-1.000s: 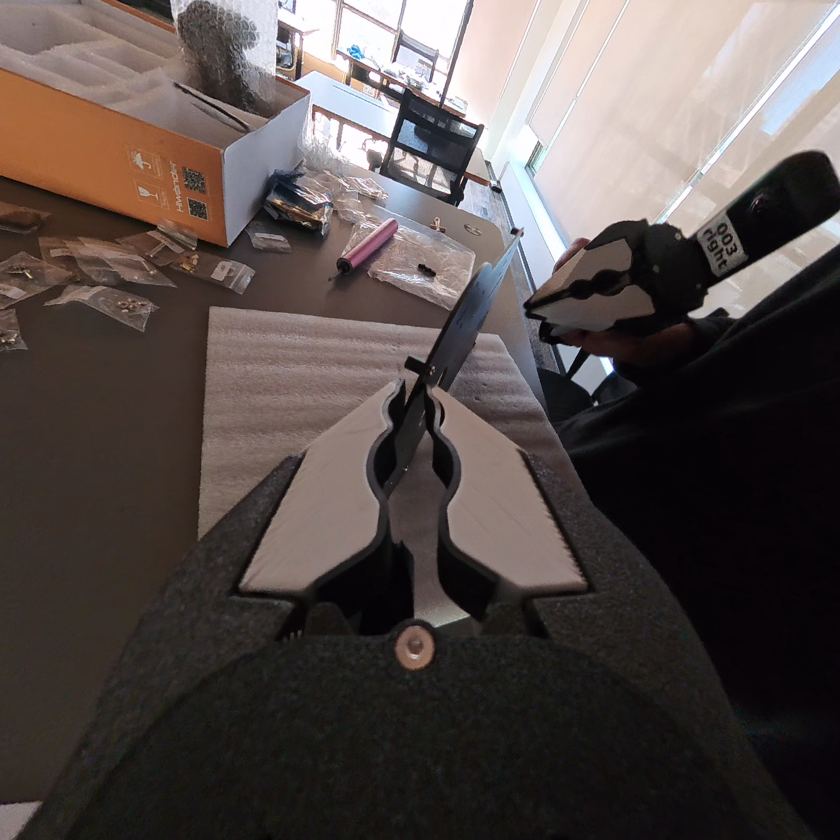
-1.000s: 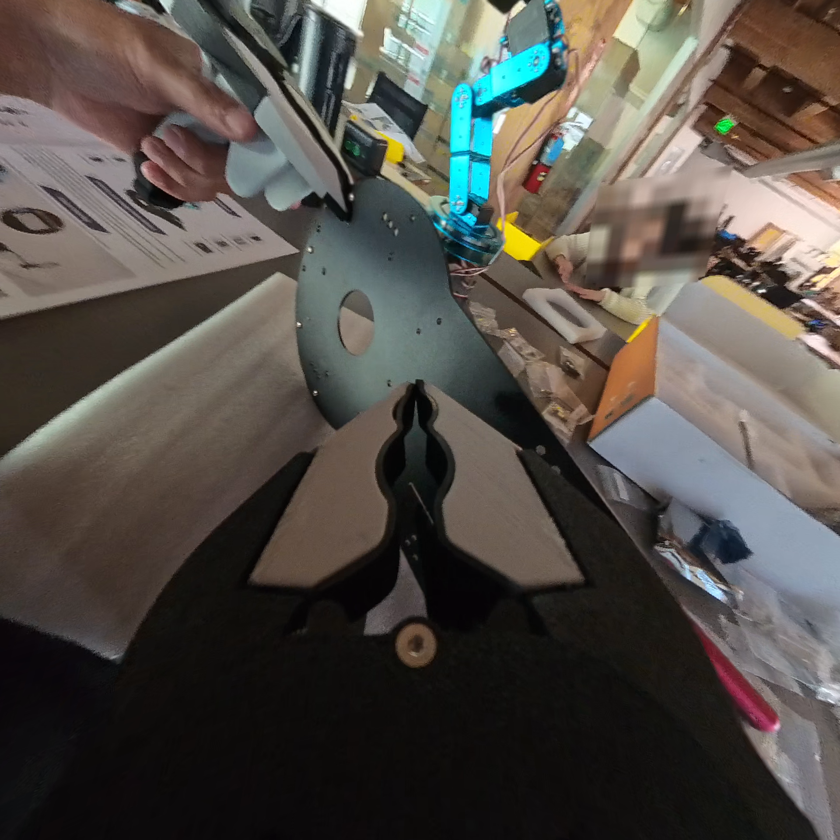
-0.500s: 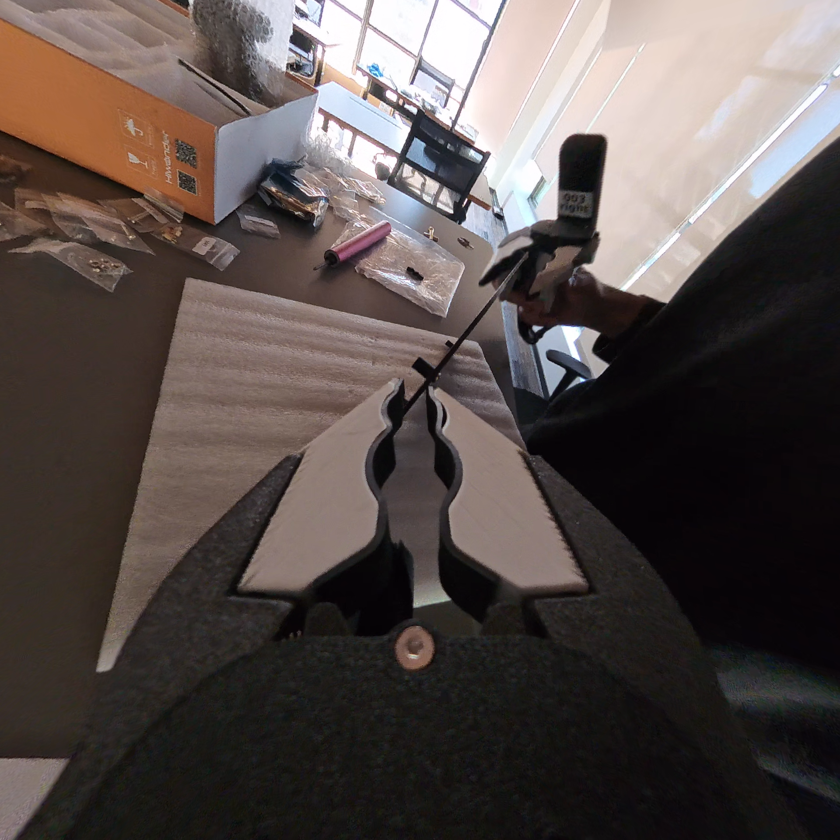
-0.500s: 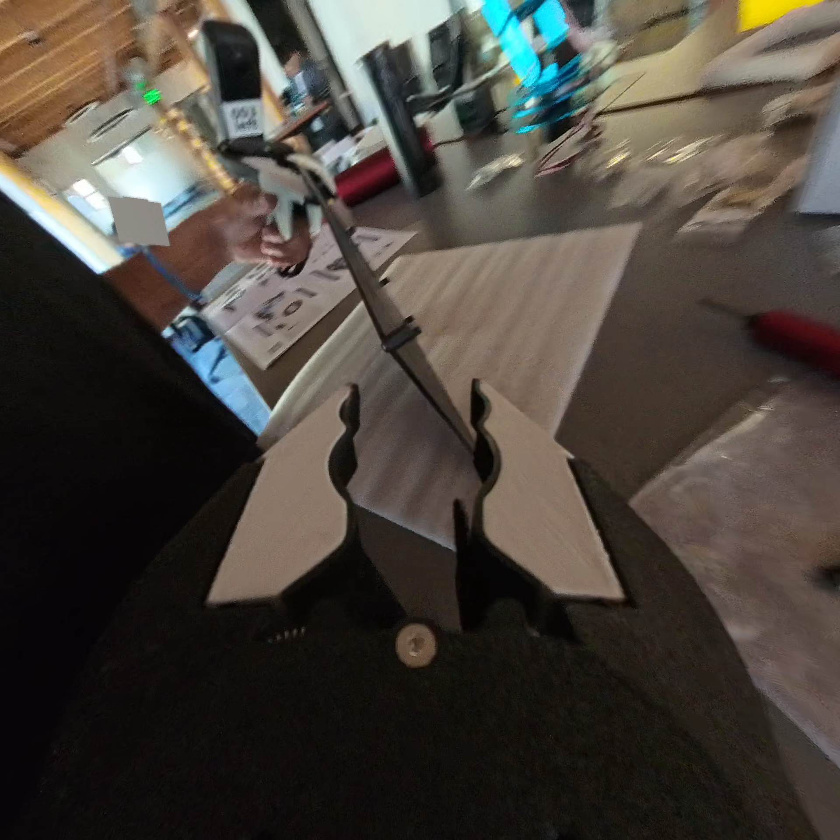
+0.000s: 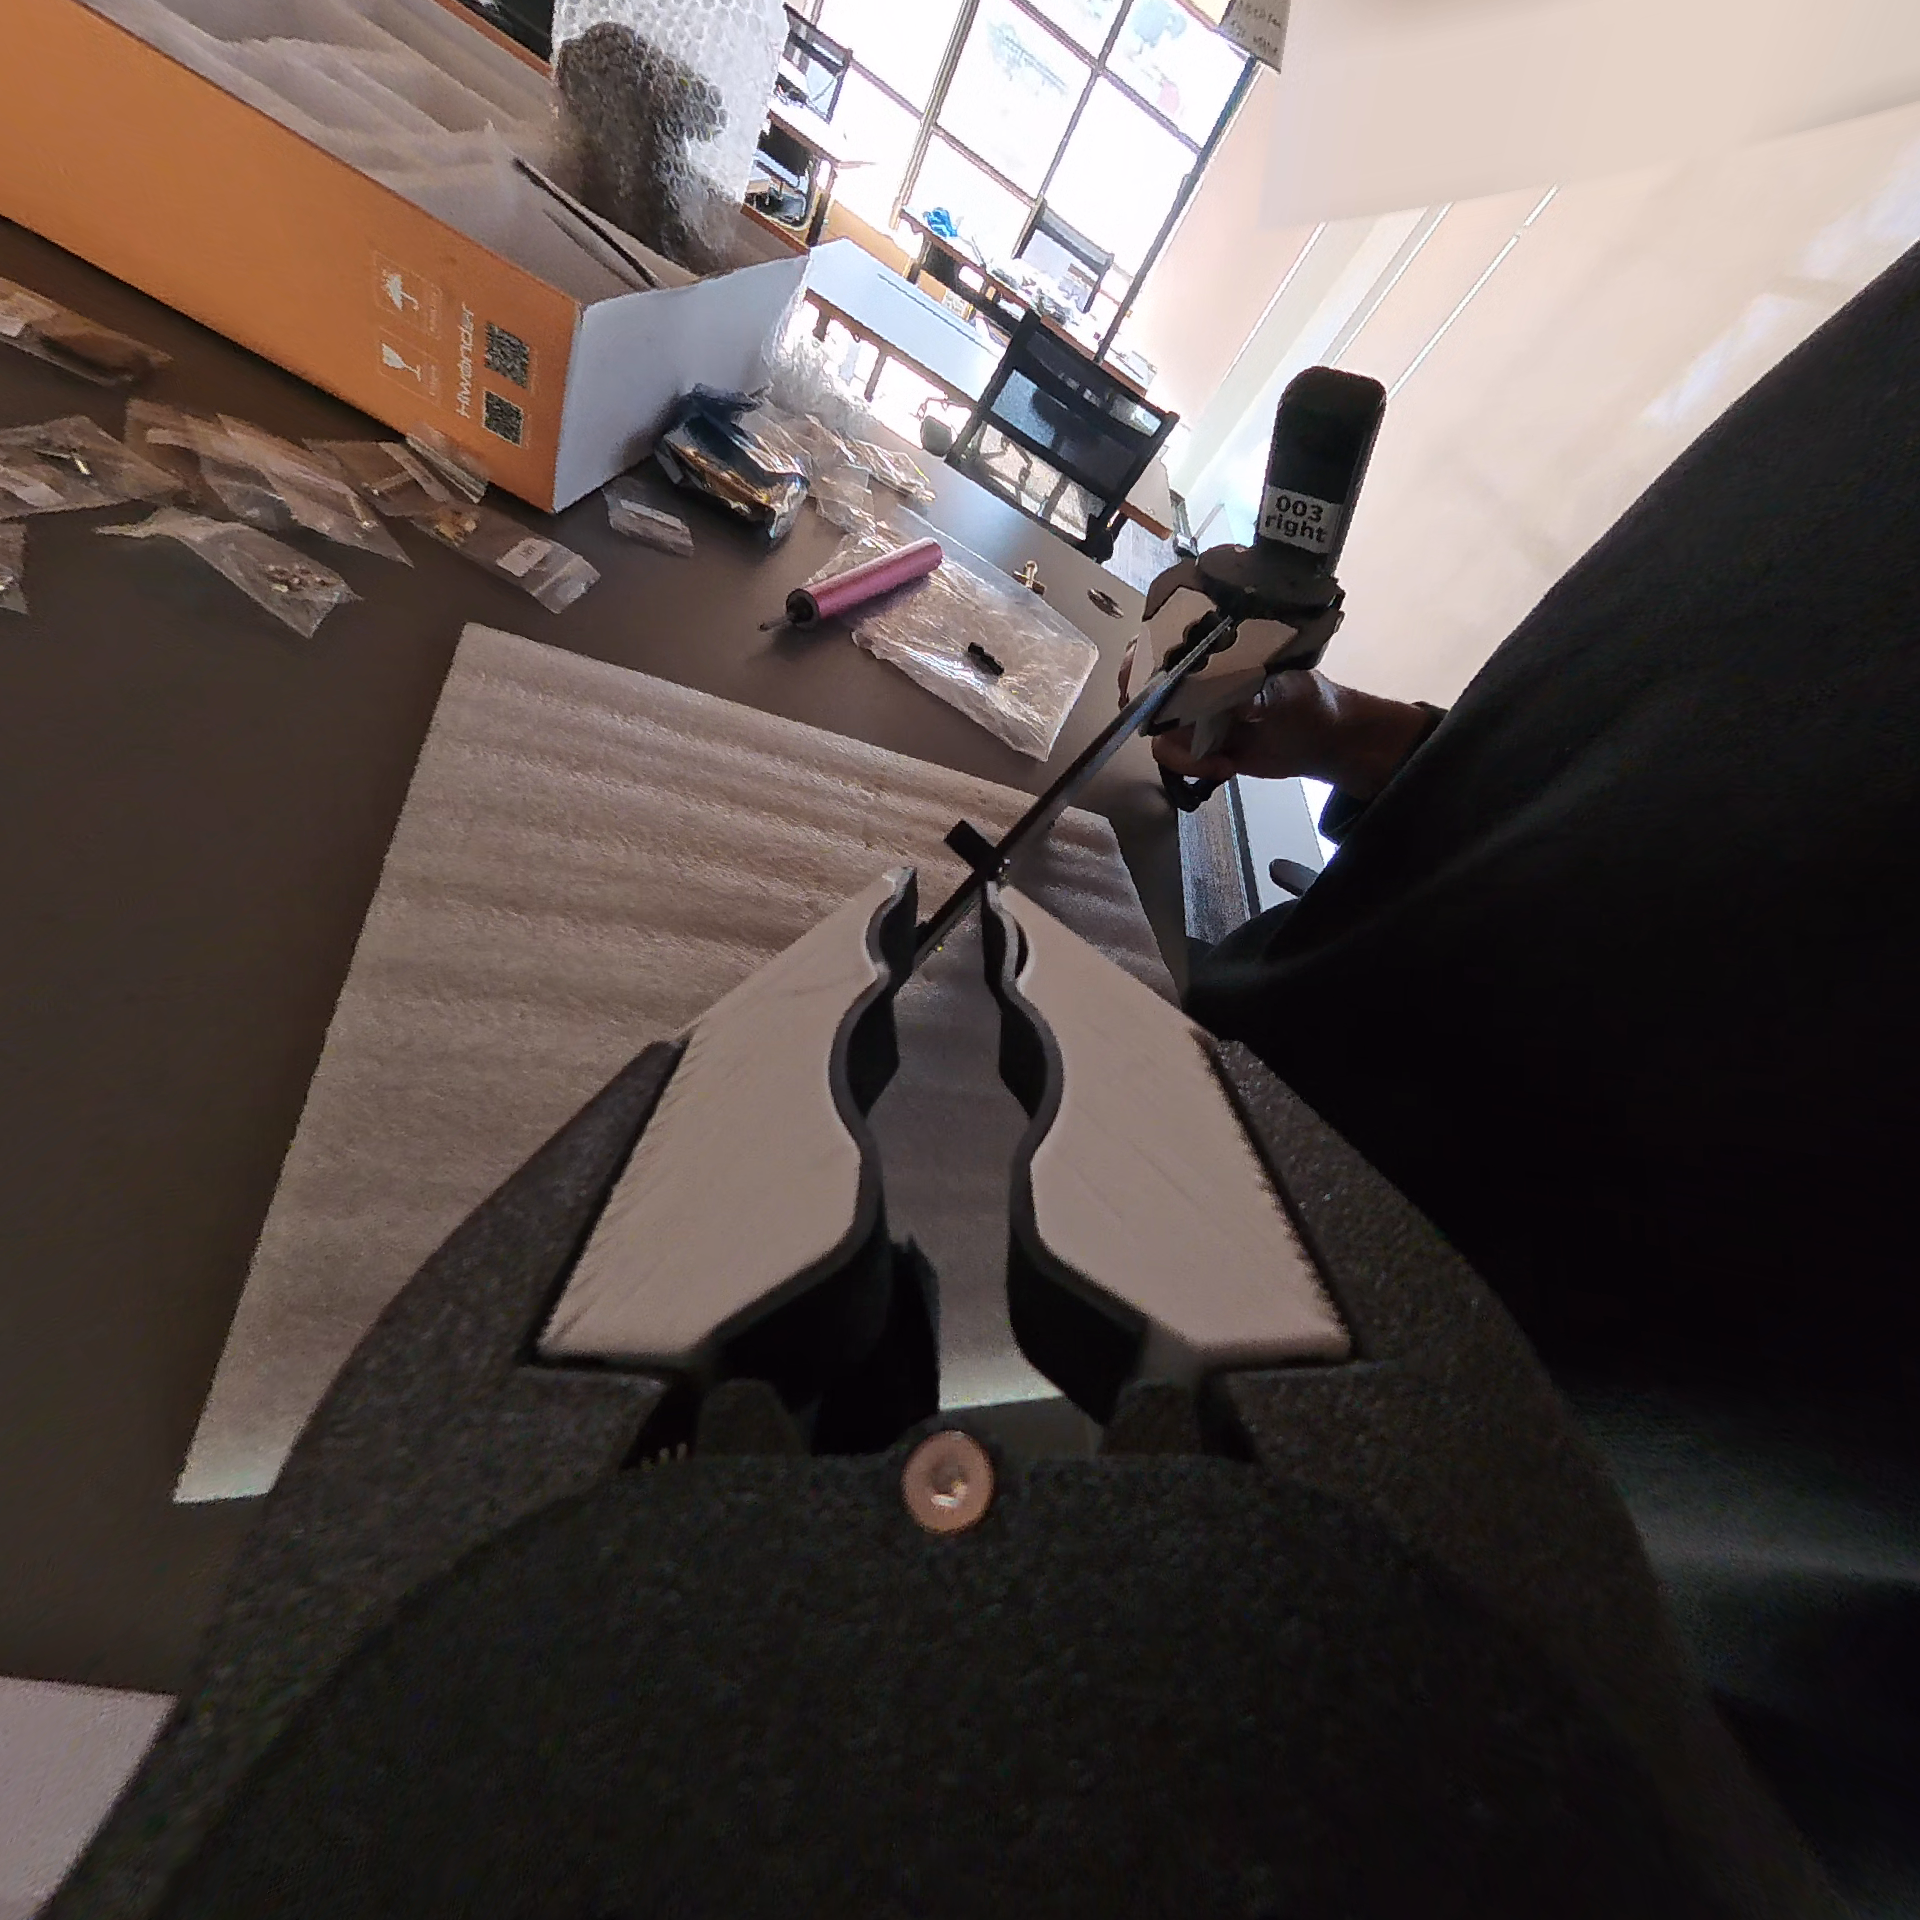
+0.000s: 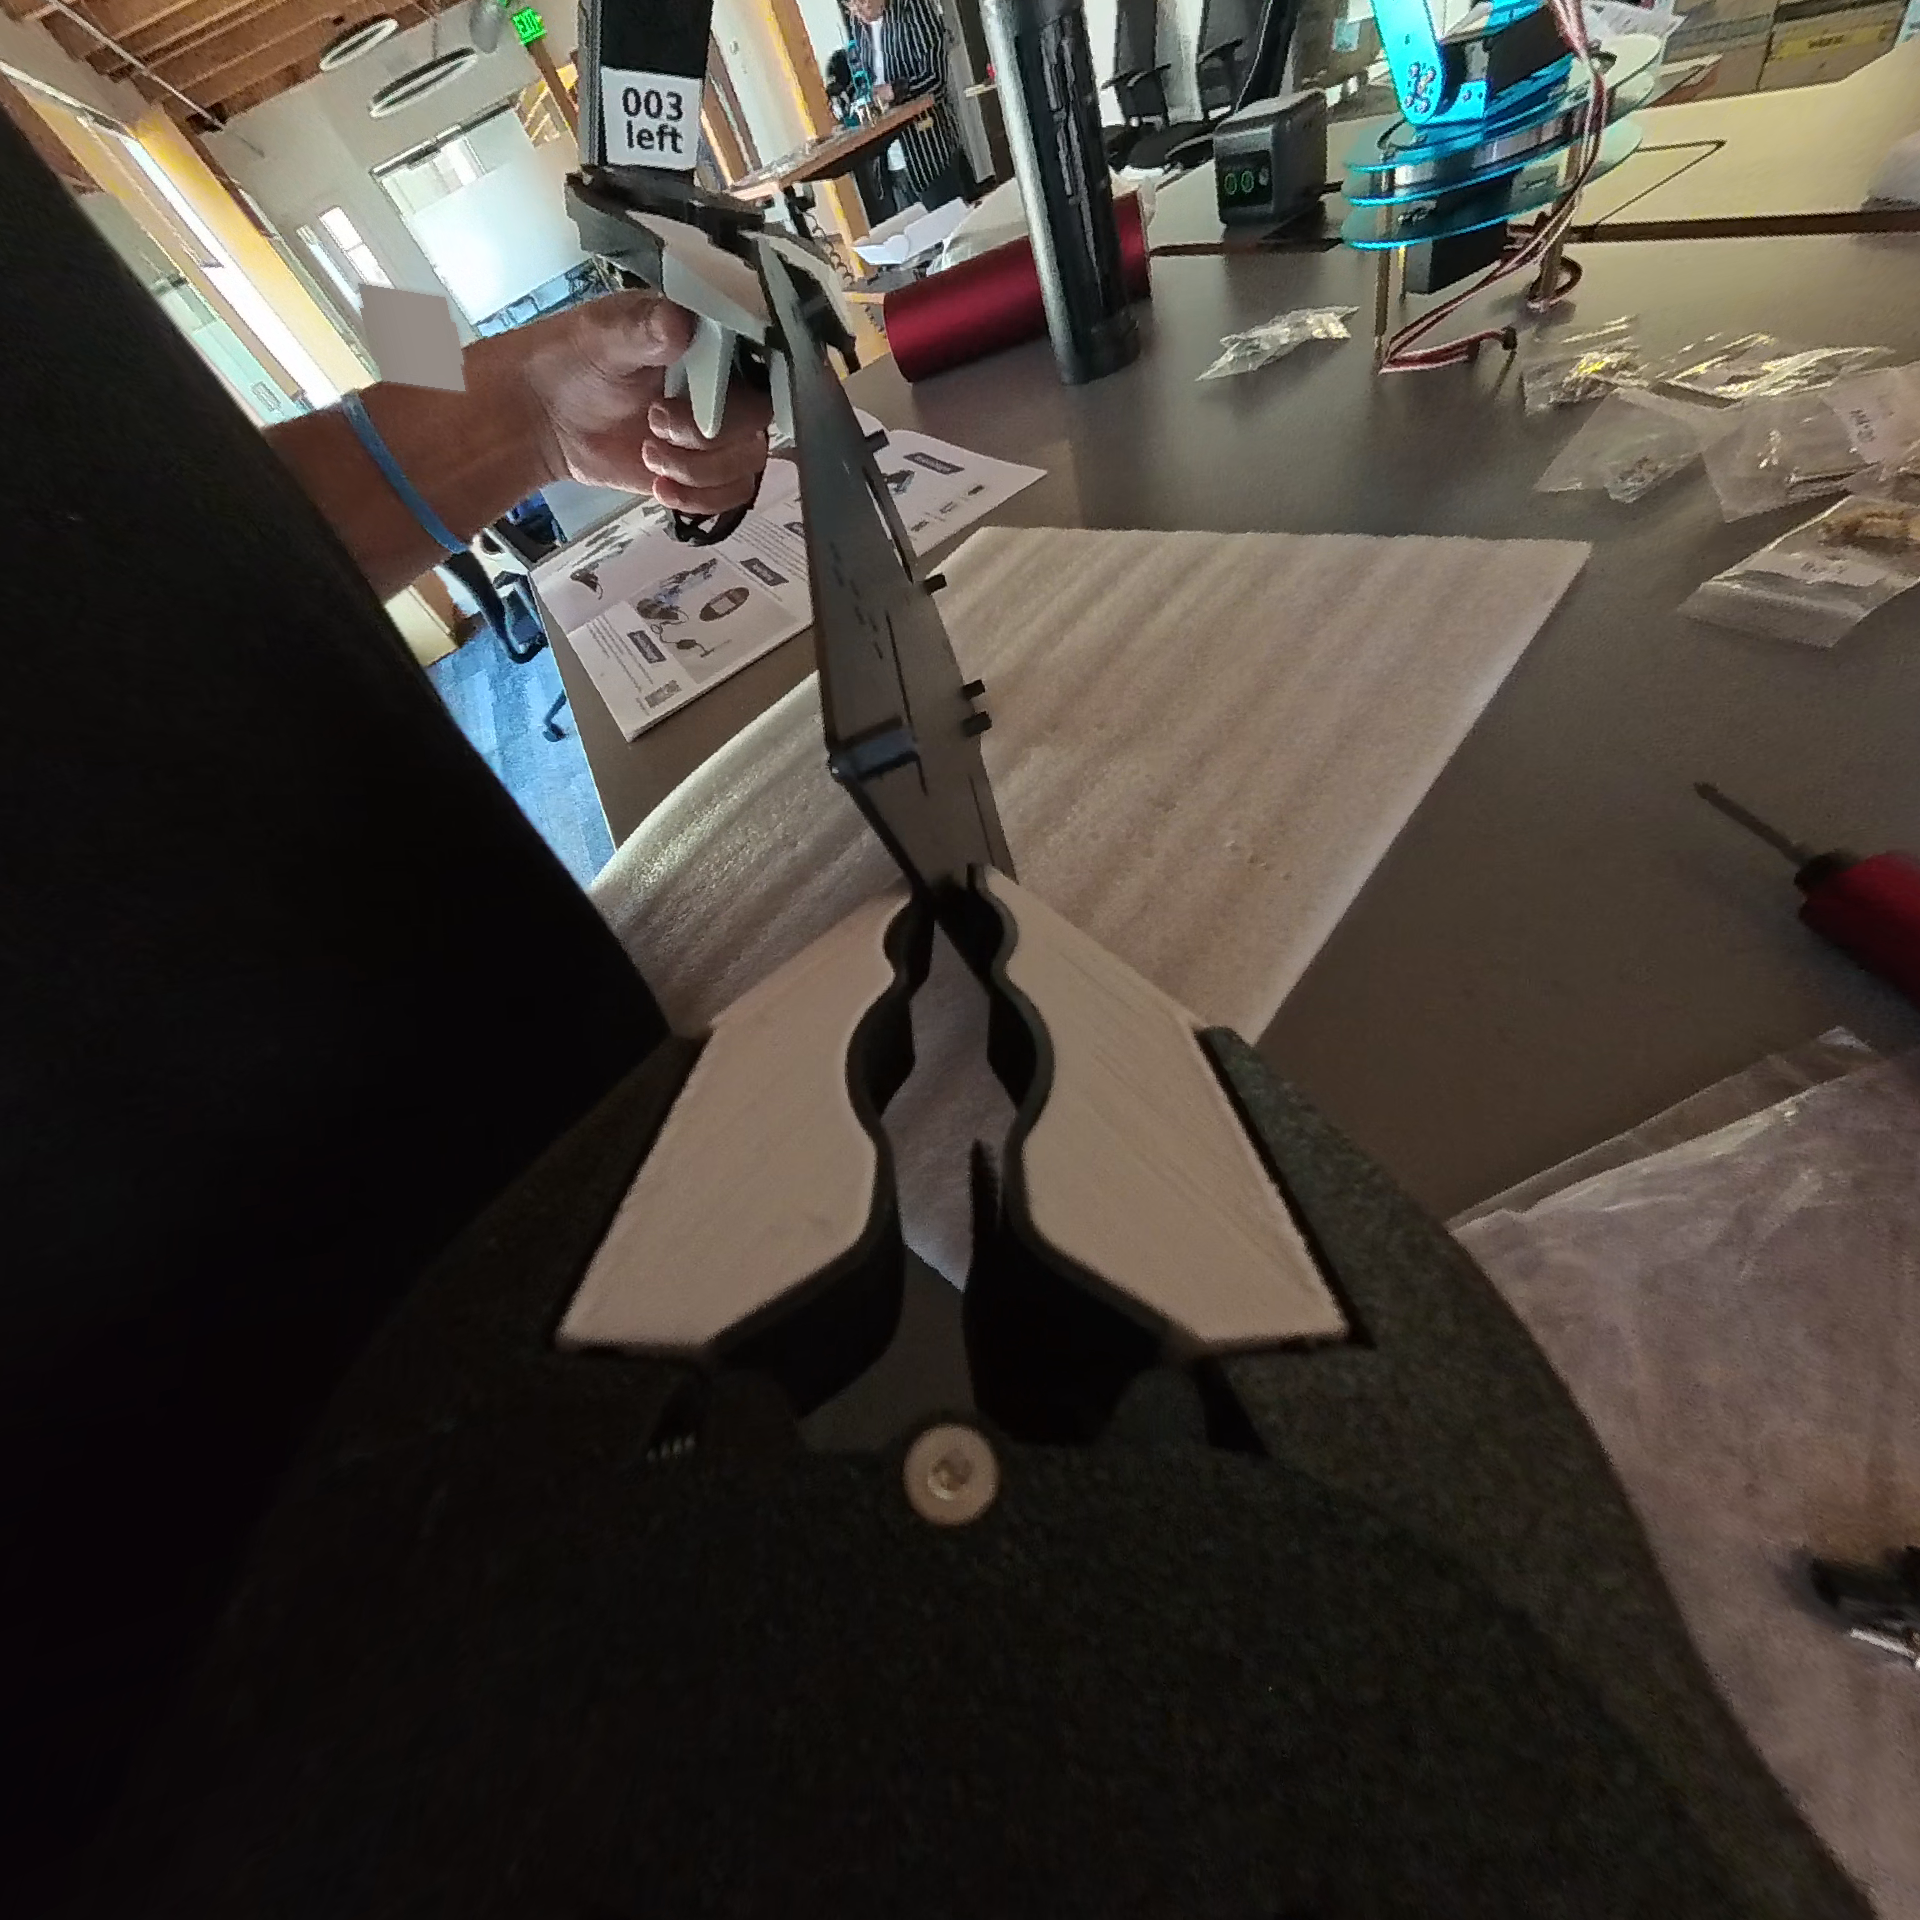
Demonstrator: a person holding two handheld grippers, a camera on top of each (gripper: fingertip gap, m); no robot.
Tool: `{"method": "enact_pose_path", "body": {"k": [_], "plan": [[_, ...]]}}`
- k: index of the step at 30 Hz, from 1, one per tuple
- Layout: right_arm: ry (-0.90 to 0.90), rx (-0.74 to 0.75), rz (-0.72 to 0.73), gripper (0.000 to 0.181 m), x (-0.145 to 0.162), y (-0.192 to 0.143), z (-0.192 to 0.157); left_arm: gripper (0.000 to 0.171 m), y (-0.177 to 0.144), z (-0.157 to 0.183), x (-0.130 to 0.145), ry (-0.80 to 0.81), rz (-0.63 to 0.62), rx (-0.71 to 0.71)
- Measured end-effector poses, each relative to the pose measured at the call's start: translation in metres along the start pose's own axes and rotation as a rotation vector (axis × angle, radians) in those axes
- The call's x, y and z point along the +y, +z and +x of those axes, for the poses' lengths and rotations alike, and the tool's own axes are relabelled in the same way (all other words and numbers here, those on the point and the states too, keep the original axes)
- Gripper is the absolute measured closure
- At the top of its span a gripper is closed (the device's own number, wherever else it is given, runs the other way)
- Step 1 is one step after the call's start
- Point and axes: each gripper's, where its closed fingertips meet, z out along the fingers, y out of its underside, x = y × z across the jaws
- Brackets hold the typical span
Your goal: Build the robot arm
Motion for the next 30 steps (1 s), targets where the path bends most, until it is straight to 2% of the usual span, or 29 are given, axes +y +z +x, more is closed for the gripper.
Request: {"method": "enact_pose_path", "body": {"k": [7, 30], "plan": [[-0.027, 0.021, -0.002, 0.178, -0.0023, 0.0005, 0.0068, 0.145, 0.0005, -0.0064, -0.0010, -0.006, -0.037, -0.028], [-0.126, 0.058, -0.036, 0.179, 0.0008, 0.0001, 0.0015, 0.145, 0.0032, 0.0011, 0.0013, 0.083, -0.105, -0.091]]}}
